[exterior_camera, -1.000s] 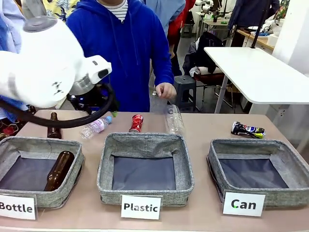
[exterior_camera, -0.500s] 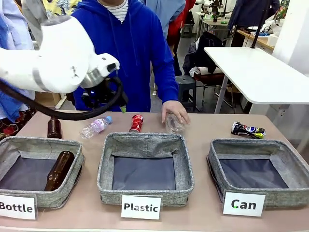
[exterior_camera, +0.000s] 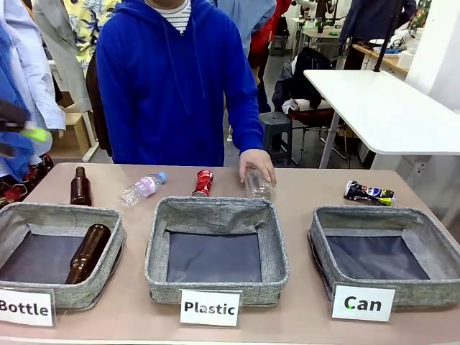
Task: Sort the can waste into the basket.
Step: Pick up the can waste from the table and place it in the right Fabric basket.
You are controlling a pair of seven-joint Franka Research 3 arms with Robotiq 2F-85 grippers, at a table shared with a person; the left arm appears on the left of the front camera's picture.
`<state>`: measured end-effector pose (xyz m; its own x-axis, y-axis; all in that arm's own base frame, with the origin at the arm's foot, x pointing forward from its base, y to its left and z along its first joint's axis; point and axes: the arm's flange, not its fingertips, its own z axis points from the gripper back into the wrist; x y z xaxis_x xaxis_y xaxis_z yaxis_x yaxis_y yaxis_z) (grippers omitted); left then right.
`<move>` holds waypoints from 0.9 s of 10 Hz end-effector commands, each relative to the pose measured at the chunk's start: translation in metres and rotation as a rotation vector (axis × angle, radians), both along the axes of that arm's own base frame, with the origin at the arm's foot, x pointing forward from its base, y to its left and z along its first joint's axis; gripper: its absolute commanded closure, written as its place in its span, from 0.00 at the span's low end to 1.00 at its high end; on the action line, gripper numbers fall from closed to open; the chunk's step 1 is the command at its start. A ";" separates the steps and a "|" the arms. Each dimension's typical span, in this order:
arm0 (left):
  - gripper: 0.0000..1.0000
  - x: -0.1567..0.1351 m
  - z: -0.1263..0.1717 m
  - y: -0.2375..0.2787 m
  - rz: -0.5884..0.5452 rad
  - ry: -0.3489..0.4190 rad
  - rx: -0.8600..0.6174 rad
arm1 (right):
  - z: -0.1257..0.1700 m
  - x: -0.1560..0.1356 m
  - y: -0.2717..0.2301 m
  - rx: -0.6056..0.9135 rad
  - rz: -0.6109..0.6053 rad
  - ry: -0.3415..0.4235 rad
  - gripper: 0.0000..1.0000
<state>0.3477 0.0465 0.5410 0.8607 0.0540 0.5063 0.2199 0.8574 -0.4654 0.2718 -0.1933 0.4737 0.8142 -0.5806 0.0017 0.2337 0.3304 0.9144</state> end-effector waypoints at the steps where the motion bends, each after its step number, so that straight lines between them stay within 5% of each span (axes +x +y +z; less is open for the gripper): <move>1: 0.00 -0.003 0.000 0.044 0.006 0.002 -0.057 | 0.001 0.001 -0.001 0.010 0.003 -0.034 0.00; 3: 0.00 0.007 -0.008 0.040 0.002 0.040 -0.075 | 0.001 0.001 -0.001 0.010 0.003 -0.034 0.00; 9: 0.00 0.106 -0.029 -0.066 -0.231 0.206 0.033 | 0.001 0.001 -0.001 0.010 0.003 -0.034 0.00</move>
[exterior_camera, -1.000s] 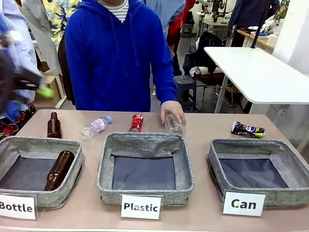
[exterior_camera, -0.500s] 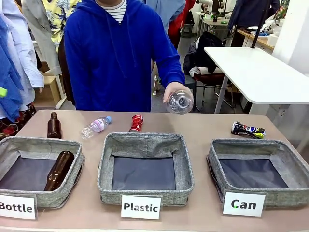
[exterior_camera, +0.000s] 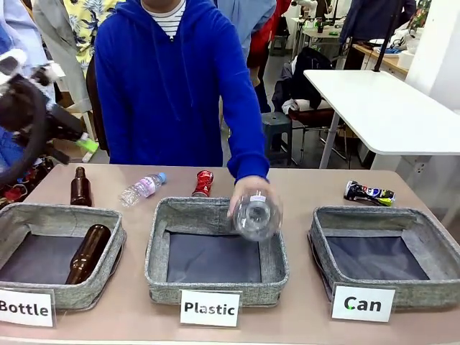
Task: Sort the can waste into the basket.
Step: Pick up the can waste from the table and place it in the right Fabric basket.
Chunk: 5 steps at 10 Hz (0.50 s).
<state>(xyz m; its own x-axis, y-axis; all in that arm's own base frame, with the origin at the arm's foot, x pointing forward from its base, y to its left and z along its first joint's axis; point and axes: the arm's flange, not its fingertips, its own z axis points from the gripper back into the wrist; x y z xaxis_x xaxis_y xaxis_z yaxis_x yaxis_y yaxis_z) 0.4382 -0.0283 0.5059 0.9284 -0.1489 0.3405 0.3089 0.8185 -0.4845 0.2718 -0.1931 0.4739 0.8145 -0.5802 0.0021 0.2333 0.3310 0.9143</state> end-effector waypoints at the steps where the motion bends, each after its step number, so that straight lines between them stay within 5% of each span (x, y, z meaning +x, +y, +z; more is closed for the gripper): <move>1: 0.00 0.010 0.012 0.020 0.002 0.003 -0.042 | 0.001 0.001 -0.001 0.011 0.002 -0.034 0.00; 5: 0.00 -0.090 0.027 0.122 0.241 -0.101 -0.128 | 0.001 0.001 -0.001 0.011 0.002 -0.034 0.00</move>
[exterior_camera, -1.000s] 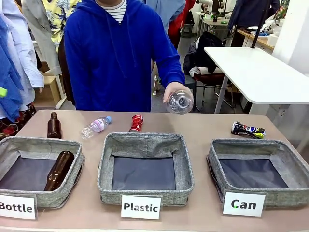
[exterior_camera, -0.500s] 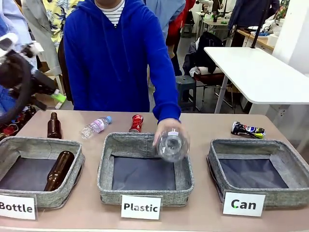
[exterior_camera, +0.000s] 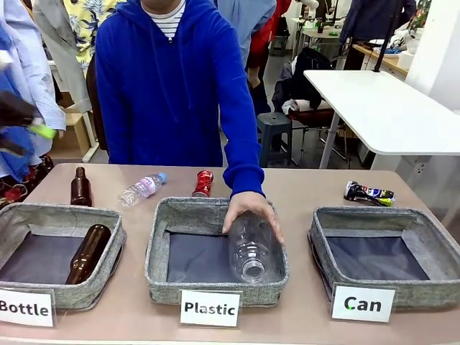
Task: Sort the can waste into the basket.
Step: Pick up the can waste from the table and place it in the right Fabric basket.
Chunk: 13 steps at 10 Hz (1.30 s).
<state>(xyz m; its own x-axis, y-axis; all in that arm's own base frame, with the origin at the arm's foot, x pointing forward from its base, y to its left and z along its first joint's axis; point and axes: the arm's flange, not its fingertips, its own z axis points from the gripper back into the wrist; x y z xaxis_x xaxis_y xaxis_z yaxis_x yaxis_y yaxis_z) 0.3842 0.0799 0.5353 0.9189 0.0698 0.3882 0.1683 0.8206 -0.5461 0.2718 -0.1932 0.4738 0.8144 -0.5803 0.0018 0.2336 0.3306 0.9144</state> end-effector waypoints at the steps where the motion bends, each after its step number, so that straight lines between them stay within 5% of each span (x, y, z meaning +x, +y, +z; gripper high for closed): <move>1: 0.00 -0.060 -0.006 0.020 0.094 -0.097 -0.072 | 0.001 0.001 -0.001 0.010 0.003 -0.034 0.00; 3: 0.00 -0.083 -0.013 0.035 0.130 -0.132 -0.113 | 0.001 0.001 -0.001 0.010 0.003 -0.034 0.00; 5: 0.00 -0.074 -0.009 0.020 0.118 -0.109 -0.070 | 0.001 0.001 -0.001 0.010 0.003 -0.034 0.00; 9: 0.00 0.014 0.002 -0.075 -0.004 -0.017 0.144 | 0.001 0.001 -0.001 0.010 0.003 -0.034 0.00; 13: 0.00 0.081 -0.034 -0.235 -0.120 0.038 0.383 | 0.001 0.001 -0.001 0.010 0.003 -0.034 0.00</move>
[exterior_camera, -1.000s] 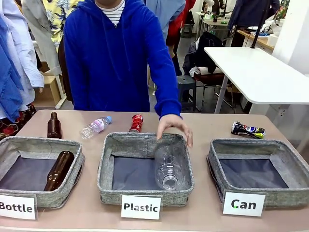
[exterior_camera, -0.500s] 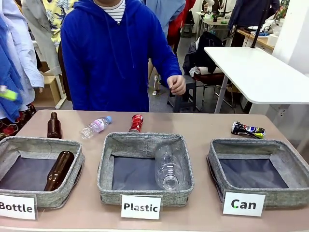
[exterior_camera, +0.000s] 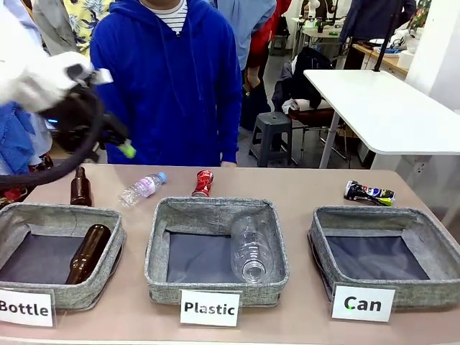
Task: Sort the can waste into the basket.
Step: Pick up the can waste from the table and place it in the right Fabric basket.
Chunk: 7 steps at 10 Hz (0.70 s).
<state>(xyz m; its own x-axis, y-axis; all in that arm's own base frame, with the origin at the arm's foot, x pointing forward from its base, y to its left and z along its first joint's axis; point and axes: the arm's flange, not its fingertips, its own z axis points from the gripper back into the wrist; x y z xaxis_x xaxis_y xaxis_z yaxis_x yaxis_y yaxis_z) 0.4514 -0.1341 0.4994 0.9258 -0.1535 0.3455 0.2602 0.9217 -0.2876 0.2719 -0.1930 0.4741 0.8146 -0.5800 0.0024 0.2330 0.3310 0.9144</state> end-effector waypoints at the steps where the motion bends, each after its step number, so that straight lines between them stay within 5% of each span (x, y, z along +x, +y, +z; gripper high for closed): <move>1: 0.00 0.022 -0.014 -0.059 -0.004 -0.007 0.162 | 0.000 0.001 -0.001 0.011 0.002 -0.034 0.00; 4: 0.00 0.038 -0.049 -0.138 -0.081 -0.009 0.260 | 0.000 0.001 -0.001 0.011 0.002 -0.034 0.00; 7: 0.00 0.056 -0.076 -0.187 0.065 -0.063 0.360 | 0.000 0.001 -0.001 0.011 0.002 -0.034 0.00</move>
<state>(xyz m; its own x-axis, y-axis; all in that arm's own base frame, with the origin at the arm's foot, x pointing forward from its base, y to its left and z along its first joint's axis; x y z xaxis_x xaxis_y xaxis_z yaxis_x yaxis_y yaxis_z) 0.4931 -0.3017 0.4268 0.8997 -0.2881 0.3280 0.2927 0.9555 0.0364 0.2718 -0.1931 0.4741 0.8144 -0.5803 0.0024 0.2331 0.3308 0.9145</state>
